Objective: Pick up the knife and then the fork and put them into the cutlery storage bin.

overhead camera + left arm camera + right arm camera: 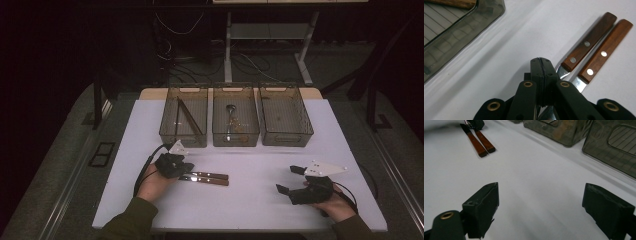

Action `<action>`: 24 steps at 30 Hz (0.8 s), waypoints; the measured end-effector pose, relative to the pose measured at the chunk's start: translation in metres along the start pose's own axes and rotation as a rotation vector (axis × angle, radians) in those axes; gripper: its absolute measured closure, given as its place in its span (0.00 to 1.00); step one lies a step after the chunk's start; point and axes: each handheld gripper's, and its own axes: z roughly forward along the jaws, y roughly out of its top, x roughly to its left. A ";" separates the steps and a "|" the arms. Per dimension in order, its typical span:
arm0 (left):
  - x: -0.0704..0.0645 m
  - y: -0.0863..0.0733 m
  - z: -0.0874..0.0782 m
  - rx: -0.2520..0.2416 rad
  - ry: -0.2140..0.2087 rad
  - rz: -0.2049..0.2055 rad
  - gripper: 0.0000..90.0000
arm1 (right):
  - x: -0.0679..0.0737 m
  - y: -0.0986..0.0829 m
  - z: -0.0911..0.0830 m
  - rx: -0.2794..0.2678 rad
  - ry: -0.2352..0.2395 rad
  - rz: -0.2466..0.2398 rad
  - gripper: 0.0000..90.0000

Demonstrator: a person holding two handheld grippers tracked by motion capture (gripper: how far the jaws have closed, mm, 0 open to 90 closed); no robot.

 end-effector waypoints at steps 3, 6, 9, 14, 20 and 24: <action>-0.001 -0.002 -0.002 0.006 -0.004 0.003 0.99 | 0.000 0.000 0.000 0.002 0.000 0.000 0.16; -0.003 -0.005 -0.004 0.004 -0.007 -0.005 0.99 | 0.000 0.000 0.000 0.003 0.000 0.002 0.16; -0.004 -0.007 -0.007 0.013 -0.007 0.000 0.99 | 0.000 0.000 0.000 0.003 0.000 0.001 0.16; -0.007 -0.010 -0.010 0.017 -0.016 0.013 0.99 | -0.001 0.000 0.000 0.004 -0.001 0.001 0.16; -0.018 -0.012 -0.012 0.035 -0.030 0.020 0.99 | -0.001 0.000 0.000 0.003 -0.001 0.002 0.16; -0.025 -0.013 -0.014 0.042 -0.041 0.015 0.99 | 0.000 0.000 0.000 0.002 0.000 0.000 0.16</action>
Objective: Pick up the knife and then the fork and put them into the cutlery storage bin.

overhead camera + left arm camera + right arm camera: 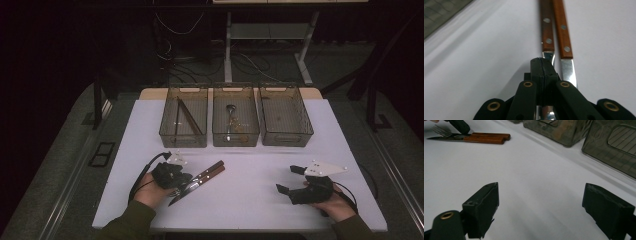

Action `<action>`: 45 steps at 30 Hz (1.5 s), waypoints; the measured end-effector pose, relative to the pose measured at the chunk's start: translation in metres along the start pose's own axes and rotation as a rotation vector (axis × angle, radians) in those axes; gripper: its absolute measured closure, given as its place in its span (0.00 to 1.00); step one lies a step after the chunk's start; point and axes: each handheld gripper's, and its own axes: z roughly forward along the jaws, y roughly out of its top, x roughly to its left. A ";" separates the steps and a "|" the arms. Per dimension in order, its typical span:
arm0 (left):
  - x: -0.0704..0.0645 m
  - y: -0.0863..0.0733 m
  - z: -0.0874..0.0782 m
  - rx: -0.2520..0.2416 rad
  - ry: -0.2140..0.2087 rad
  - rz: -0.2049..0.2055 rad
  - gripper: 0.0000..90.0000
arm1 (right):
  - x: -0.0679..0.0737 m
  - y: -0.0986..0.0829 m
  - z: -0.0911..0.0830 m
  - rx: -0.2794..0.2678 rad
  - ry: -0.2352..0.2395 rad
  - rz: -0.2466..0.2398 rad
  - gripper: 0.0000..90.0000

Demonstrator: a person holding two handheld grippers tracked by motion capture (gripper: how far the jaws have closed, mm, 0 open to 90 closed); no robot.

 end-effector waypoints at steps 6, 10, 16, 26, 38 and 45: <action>-0.001 0.001 -0.001 -0.013 0.012 -0.013 0.96 | 0.000 0.000 0.000 0.001 0.000 0.000 0.16; -0.007 0.006 -0.006 -0.060 0.024 -0.031 0.86 | 0.000 0.000 0.000 0.002 -0.002 0.001 0.16; -0.024 0.013 -0.004 -0.125 0.027 -0.039 0.74 | 0.000 0.000 0.000 0.002 -0.003 -0.002 0.16; -0.033 0.013 0.009 -0.101 0.034 -0.036 0.77 | 0.001 0.000 0.000 0.002 0.000 -0.004 0.16; -0.035 0.014 0.020 -0.061 0.030 -0.004 0.80 | 0.001 0.001 0.000 -0.001 0.002 -0.004 0.16; -0.036 0.009 0.020 -0.090 0.037 -0.013 0.80 | 0.001 0.001 0.001 -0.001 0.004 0.000 0.16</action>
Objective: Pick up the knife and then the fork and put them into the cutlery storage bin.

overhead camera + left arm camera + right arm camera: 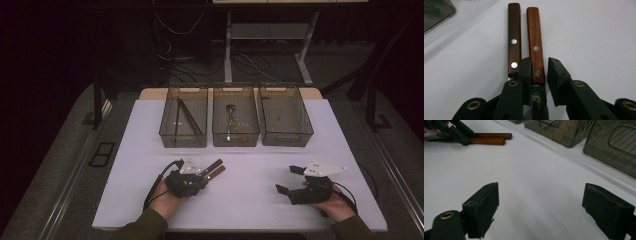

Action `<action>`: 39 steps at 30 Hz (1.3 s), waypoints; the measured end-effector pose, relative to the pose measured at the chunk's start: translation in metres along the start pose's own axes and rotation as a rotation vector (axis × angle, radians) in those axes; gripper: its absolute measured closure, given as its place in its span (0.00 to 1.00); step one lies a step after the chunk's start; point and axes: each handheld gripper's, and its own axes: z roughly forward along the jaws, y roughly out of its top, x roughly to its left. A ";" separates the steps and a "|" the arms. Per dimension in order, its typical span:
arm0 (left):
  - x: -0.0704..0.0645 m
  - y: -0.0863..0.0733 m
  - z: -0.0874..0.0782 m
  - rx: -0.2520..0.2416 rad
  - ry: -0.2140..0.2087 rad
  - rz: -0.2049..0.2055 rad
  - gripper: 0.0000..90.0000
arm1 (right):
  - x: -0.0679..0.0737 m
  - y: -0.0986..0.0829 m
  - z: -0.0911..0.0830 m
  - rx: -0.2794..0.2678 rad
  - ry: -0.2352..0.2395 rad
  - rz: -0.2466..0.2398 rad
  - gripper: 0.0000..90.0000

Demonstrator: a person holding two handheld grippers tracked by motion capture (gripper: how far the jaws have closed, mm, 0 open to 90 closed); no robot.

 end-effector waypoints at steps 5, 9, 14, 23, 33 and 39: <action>-0.003 0.000 0.000 0.003 0.029 0.002 0.83 | 0.000 0.000 0.000 -0.004 0.001 0.008 0.16; -0.004 0.001 0.000 0.005 0.036 -0.003 0.85 | 0.000 0.001 0.000 -0.011 0.002 0.014 0.16; -0.005 0.001 0.001 0.007 0.040 -0.012 0.85 | -0.001 0.000 0.000 -0.013 -0.001 0.032 0.16; -0.003 0.007 -0.003 -0.010 -0.011 -0.013 0.85 | -0.002 0.001 0.000 -0.002 0.008 0.047 0.16; -0.008 0.021 -0.011 -0.023 -0.156 0.041 0.85 | -0.004 0.008 -0.004 0.025 0.060 0.044 0.16; -0.016 0.036 -0.010 -0.010 -0.240 0.132 0.85 | -0.001 0.018 -0.006 0.046 0.192 -0.012 0.16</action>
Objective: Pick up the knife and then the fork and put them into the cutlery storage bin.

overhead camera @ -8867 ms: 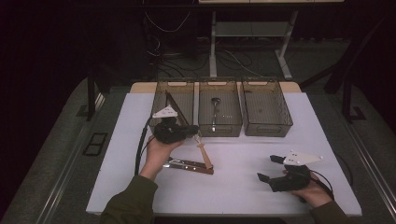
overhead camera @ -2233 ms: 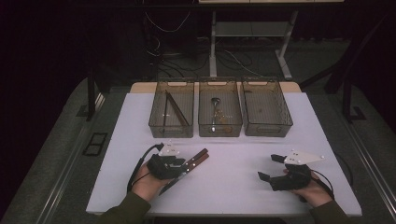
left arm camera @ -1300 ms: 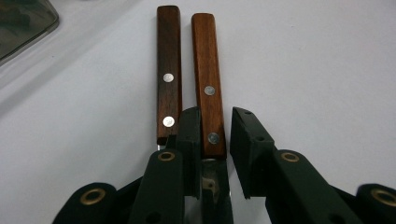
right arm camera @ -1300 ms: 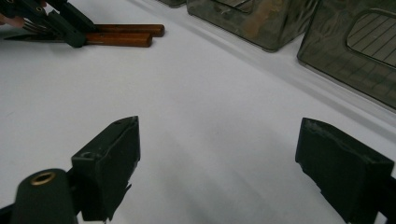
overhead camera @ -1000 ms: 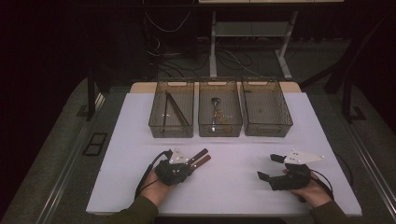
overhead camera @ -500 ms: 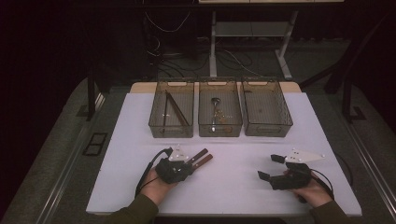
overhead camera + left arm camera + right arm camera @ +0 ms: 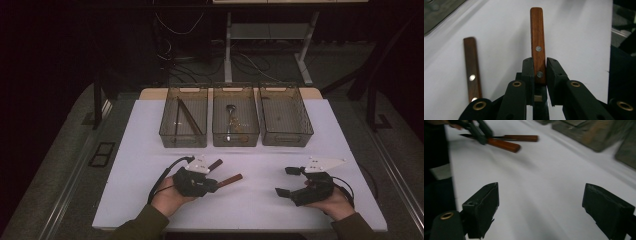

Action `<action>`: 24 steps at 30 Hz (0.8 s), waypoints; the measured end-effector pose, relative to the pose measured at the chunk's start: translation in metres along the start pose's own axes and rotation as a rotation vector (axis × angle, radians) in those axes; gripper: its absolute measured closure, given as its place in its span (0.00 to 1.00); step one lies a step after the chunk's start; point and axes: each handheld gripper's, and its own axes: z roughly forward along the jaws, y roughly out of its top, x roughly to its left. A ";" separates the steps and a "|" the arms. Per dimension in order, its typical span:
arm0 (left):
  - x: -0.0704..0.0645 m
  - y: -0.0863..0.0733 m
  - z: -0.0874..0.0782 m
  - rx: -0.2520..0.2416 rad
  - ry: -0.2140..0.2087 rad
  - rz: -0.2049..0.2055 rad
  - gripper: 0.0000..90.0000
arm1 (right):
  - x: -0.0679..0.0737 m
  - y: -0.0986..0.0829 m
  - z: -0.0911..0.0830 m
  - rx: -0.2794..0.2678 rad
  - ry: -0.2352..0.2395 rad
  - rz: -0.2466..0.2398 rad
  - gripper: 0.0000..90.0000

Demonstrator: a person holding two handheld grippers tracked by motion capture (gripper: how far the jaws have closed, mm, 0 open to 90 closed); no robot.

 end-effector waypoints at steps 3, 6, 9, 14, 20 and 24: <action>0.001 0.006 0.002 0.003 -0.036 0.036 0.85 | 0.002 0.007 0.003 0.050 0.045 -0.034 0.16; 0.003 0.013 0.003 0.009 -0.066 0.061 0.85 | 0.005 0.015 0.008 0.070 0.072 -0.064 0.16; 0.005 0.021 0.006 0.027 -0.095 0.107 0.85 | 0.006 0.025 0.012 0.083 0.084 -0.099 0.16; 0.005 0.037 0.013 0.045 -0.139 0.172 0.85 | 0.010 0.042 0.020 0.097 0.142 -0.164 0.16; 0.001 0.056 0.019 0.073 -0.177 0.257 0.85 | 0.018 0.057 0.036 0.154 0.197 -0.226 0.17; -0.004 0.065 0.022 0.106 -0.192 0.310 0.85 | 0.022 0.063 0.050 0.216 0.231 -0.306 0.17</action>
